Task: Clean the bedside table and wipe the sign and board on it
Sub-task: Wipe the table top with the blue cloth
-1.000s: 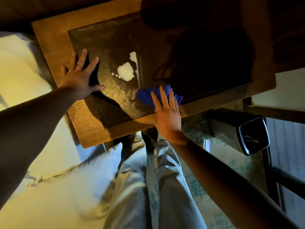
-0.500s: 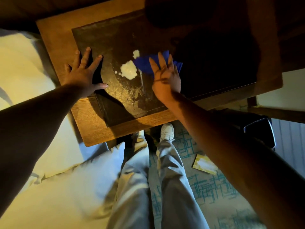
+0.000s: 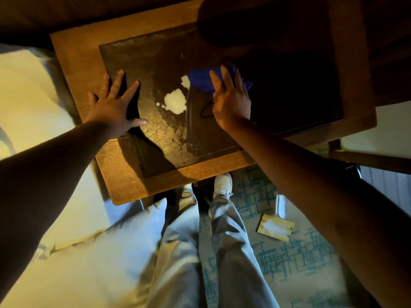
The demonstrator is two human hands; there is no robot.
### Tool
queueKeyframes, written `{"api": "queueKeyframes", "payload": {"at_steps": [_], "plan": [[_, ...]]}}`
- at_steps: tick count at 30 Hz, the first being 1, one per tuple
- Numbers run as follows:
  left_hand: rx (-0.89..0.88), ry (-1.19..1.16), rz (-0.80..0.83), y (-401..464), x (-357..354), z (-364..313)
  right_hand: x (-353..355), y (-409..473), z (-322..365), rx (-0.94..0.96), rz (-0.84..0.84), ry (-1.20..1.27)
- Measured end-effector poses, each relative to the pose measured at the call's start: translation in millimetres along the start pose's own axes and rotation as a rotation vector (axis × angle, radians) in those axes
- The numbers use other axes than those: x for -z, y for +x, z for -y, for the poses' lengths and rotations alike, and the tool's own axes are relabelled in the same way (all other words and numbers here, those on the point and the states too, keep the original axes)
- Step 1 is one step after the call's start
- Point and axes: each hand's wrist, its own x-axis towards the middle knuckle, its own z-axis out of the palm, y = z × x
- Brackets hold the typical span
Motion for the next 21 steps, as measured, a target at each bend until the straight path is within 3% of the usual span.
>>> {"api": "queueKeyframes", "payload": {"at_steps": [3, 6, 11, 15, 17, 21], "plan": [[-0.005, 0.024, -0.003, -7.4, -5.0, 2.3, 12.5, 45.1, 25.1, -0.051, 0.050, 0.033], [0.004, 0.043, -0.009, -14.8, -13.4, 2.6, 8.1, 56.7, 46.3, 0.028, 0.113, -0.021], [0.024, 0.038, 0.002, -13.6, -16.1, 2.4, -18.8, -6.5, 37.8, 0.160, 0.094, -0.036], [0.028, 0.046, 0.005, -14.2, -16.4, 1.7, -29.6, -69.7, -14.9, 0.314, 0.039, -0.093], [0.023, 0.038, 0.004, -14.3, -15.6, 1.3, -23.8, -76.3, -50.9, 0.278, -0.037, -0.118], [0.019, 0.047, -0.004, -14.7, -15.5, 1.5, -5.4, -53.8, -83.3, -0.005, -0.100, -0.052]]}}
